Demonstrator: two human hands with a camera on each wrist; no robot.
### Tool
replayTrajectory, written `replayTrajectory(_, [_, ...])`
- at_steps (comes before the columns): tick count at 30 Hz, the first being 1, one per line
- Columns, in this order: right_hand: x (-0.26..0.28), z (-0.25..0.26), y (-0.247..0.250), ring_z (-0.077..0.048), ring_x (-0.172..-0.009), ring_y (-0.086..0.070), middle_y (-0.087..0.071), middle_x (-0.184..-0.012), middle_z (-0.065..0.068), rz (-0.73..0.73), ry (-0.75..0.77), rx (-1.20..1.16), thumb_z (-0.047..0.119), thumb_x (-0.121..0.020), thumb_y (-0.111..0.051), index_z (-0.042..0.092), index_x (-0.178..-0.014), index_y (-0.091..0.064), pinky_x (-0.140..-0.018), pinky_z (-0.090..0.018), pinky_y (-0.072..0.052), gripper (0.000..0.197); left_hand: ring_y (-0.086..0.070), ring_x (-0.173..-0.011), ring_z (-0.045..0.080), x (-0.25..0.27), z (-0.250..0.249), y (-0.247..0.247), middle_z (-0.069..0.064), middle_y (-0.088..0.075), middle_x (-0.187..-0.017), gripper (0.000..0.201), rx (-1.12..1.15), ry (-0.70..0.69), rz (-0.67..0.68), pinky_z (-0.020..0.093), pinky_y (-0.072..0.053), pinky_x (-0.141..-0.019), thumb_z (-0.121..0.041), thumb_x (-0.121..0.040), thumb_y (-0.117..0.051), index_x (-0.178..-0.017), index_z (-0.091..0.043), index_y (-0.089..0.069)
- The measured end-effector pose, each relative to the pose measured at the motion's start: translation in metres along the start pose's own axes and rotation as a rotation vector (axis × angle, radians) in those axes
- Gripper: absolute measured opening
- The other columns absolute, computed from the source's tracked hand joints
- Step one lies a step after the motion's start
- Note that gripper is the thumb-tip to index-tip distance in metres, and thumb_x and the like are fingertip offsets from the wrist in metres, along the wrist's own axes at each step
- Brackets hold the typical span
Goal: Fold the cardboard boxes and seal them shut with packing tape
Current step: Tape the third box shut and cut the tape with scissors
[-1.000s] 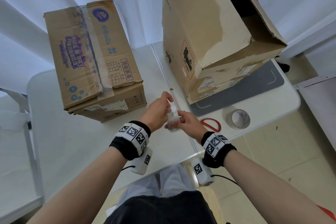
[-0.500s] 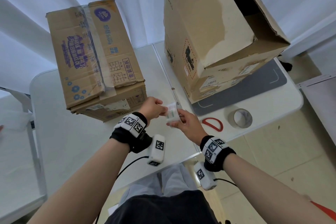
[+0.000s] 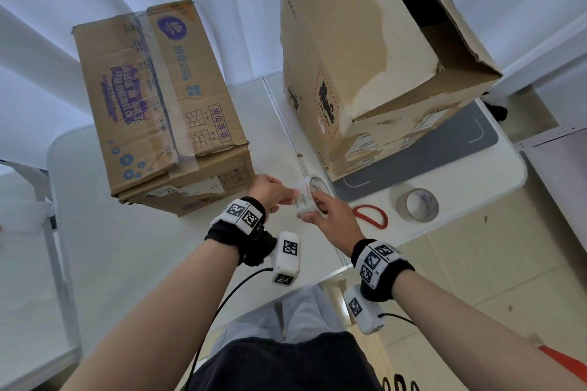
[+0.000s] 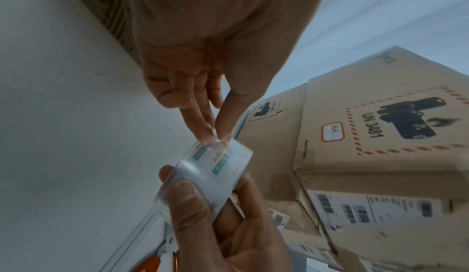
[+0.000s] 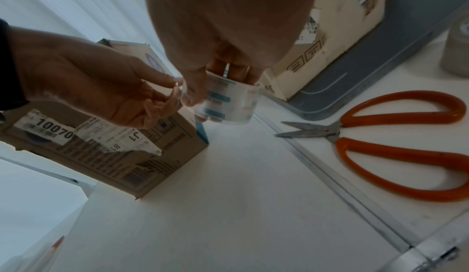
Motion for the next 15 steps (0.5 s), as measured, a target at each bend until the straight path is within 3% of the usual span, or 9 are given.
replayTrajectory(4, [0.001, -0.001, 0.000, -0.007, -0.099, -0.067, -0.072, -0.105, 0.008, -0.010, -0.011, 0.021, 0.015, -0.085, -0.076, 0.021, -0.109, -0.067, -0.088, -0.021, -0.050, 0.027, -0.067, -0.064, 0.013, -0.002, 0.003, -0.002, 0.008, -0.070, -0.087, 0.030, 0.031, 0.103, 0.055, 0.022, -0.038, -0.049, 0.000, -0.085, -0.072, -0.090, -0.014, -0.046])
replayTrajectory(7, [0.003, -0.005, 0.000, -0.006, -0.096, -0.066, -0.070, -0.100, 0.010, 0.001, -0.017, 0.035, 0.013, -0.086, -0.074, 0.027, -0.103, -0.063, -0.080, -0.007, -0.045, 0.024, -0.064, -0.065, 0.012, -0.004, 0.006, -0.006, 0.009, -0.069, -0.086, 0.022, 0.027, 0.166, 0.078, 0.021, -0.037, -0.051, 0.001, -0.087, -0.070, -0.081, -0.011, -0.052])
replayTrajectory(9, [0.005, -0.008, 0.001, -0.006, -0.094, -0.065, -0.069, -0.100, 0.008, 0.007, -0.021, 0.055, 0.012, -0.086, -0.073, 0.027, -0.101, -0.061, -0.075, -0.003, -0.043, 0.024, -0.060, -0.066, 0.012, -0.006, 0.009, -0.010, 0.007, -0.066, -0.083, 0.021, 0.025, 0.211, 0.085, 0.022, -0.038, -0.053, 0.001, -0.087, -0.069, -0.077, -0.010, -0.055])
replayTrajectory(11, [0.007, -0.011, 0.003, -0.006, -0.095, -0.065, -0.070, -0.102, 0.009, -0.013, -0.023, 0.066, 0.014, -0.086, -0.073, 0.025, -0.102, -0.062, -0.078, -0.007, -0.045, 0.023, -0.054, -0.072, 0.015, -0.006, 0.012, -0.012, 0.006, -0.061, -0.088, 0.017, 0.001, 0.242, 0.082, 0.024, -0.040, -0.056, -0.007, -0.084, -0.076, -0.084, -0.008, -0.060])
replayTrajectory(15, [0.003, -0.022, 0.011, -0.012, -0.095, -0.066, -0.072, -0.103, 0.005, -0.001, -0.044, 0.132, 0.019, -0.086, -0.073, 0.020, -0.105, -0.064, -0.084, -0.028, -0.052, 0.021, -0.048, -0.078, 0.017, -0.005, 0.016, -0.014, 0.003, -0.055, -0.091, 0.031, -0.038, 0.304, 0.117, 0.027, -0.043, -0.061, -0.020, -0.076, -0.086, -0.091, -0.009, -0.060])
Point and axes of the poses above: each hand's wrist, its own x-axis away from the middle knuckle, its own y-axis out of the back of the hand, z = x × y, the point moved 3 cm from there along -x, towards the middle knuckle
